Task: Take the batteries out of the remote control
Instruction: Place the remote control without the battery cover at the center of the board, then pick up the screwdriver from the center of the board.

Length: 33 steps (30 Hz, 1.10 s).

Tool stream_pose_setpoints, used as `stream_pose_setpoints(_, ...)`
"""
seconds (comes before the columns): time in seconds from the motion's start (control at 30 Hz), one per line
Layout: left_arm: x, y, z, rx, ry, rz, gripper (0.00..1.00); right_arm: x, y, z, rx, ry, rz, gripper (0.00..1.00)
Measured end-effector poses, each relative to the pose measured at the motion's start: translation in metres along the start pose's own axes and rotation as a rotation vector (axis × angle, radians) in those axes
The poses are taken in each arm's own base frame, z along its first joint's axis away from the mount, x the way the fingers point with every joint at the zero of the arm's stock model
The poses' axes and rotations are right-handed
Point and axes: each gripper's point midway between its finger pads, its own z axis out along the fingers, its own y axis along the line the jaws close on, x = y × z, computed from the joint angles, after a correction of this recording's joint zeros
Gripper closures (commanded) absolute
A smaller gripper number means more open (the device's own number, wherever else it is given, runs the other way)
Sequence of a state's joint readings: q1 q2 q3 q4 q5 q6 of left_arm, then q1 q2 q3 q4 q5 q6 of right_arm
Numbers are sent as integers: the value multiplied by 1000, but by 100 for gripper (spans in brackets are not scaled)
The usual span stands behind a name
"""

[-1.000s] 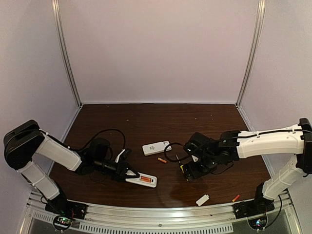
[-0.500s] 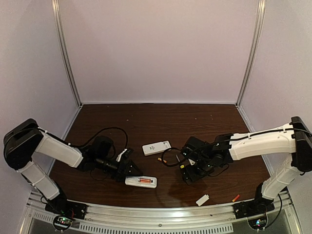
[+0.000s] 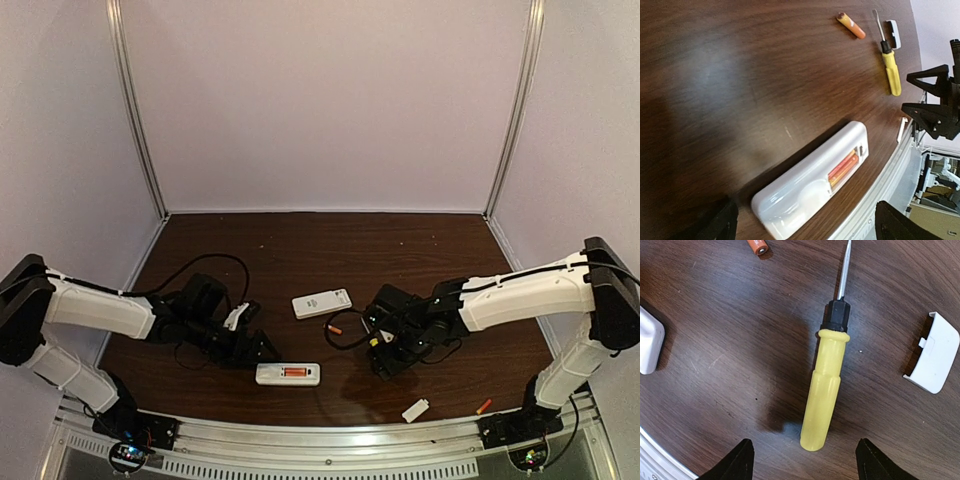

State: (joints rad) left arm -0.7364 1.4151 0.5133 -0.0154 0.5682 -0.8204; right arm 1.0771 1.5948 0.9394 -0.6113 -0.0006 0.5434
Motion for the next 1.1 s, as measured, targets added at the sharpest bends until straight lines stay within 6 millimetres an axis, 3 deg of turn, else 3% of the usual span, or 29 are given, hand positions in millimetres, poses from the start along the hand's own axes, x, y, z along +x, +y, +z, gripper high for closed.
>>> stream_pose_setpoints(0.23, -13, 10, -28, -147, -103, 23, 3, 0, -2, 11, 10, 13, -14, 40)
stream_pose_setpoints(0.37, -20, 9, -44, -188, -160, 42, 3, -2, -5, 15, 12, 13, -8, 50)
stream_pose_setpoints(0.87, -28, 5, -59, -219, -218, 56, 3, -3, -7, 26, -30, 8, 24, 79)
stream_pose_setpoints(1.1, -40, -11, -73, -204, -272, 88, 3, -4, -8, 23, -42, 3, 18, 90)
